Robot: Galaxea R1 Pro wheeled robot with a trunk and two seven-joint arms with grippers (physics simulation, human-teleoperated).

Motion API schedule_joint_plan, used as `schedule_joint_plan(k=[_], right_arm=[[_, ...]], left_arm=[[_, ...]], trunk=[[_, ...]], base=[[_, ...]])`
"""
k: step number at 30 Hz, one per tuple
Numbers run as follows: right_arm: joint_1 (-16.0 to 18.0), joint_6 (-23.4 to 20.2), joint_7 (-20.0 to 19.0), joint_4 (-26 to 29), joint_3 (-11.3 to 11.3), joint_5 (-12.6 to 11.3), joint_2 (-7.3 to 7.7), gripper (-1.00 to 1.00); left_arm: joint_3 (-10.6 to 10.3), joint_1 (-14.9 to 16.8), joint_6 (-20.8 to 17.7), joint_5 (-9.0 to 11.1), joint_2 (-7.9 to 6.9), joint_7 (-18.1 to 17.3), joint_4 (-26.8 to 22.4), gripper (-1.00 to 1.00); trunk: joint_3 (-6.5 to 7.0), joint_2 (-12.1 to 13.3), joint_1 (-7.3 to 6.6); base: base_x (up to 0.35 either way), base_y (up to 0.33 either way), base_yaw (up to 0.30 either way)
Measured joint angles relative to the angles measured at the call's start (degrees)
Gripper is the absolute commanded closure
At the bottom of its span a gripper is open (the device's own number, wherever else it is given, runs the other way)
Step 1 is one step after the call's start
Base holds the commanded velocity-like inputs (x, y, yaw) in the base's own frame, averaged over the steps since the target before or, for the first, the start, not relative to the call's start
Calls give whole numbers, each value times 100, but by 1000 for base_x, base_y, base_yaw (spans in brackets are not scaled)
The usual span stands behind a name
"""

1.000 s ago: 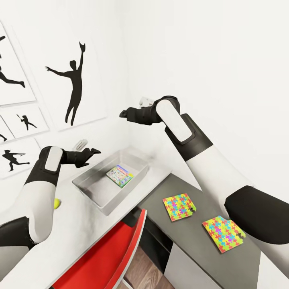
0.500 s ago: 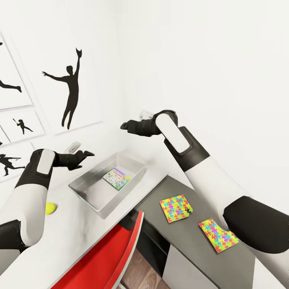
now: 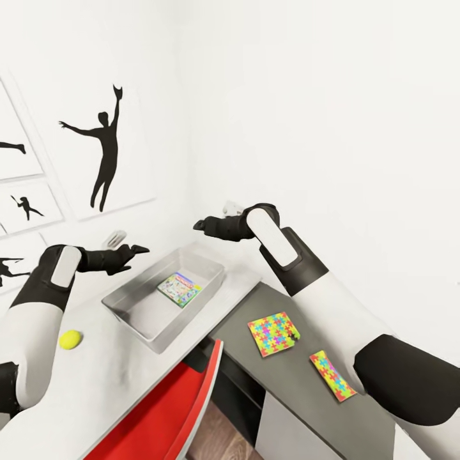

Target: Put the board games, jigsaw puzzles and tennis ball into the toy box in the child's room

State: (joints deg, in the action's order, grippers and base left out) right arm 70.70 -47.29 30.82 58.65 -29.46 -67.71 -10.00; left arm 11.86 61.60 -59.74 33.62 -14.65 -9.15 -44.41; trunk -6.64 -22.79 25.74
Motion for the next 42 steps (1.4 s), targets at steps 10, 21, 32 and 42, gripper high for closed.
schedule_joint_plan(k=[10, 21, 32, 42], right_arm=[[-120, 17, -27, -6, 7, -9, 0, -100], [-125, 17, -22, -2, 65, -12, 0, -100], [-166, 17, -20, 1, 128, -18, 0, -100], [-169, 19, -24, -3, 130, -15, 0, -100]], left_arm=[[-32, -83, 0, 29, -252, -54, 3, -100], [-41, -282, 3, 0, -328, -500, -3, -100], [-51, -303, 11, -15, -330, -564, -8, -100], [-50, -304, 9, -10, -447, -571, -9, -100]], trunk=[[89, 0, 0], [187, 0, 0], [285, 0, 0], [374, 0, 2]], base=[[0, 0, -79], [0, 0, -79], [0, 0, -79], [-78, 0, -58]])
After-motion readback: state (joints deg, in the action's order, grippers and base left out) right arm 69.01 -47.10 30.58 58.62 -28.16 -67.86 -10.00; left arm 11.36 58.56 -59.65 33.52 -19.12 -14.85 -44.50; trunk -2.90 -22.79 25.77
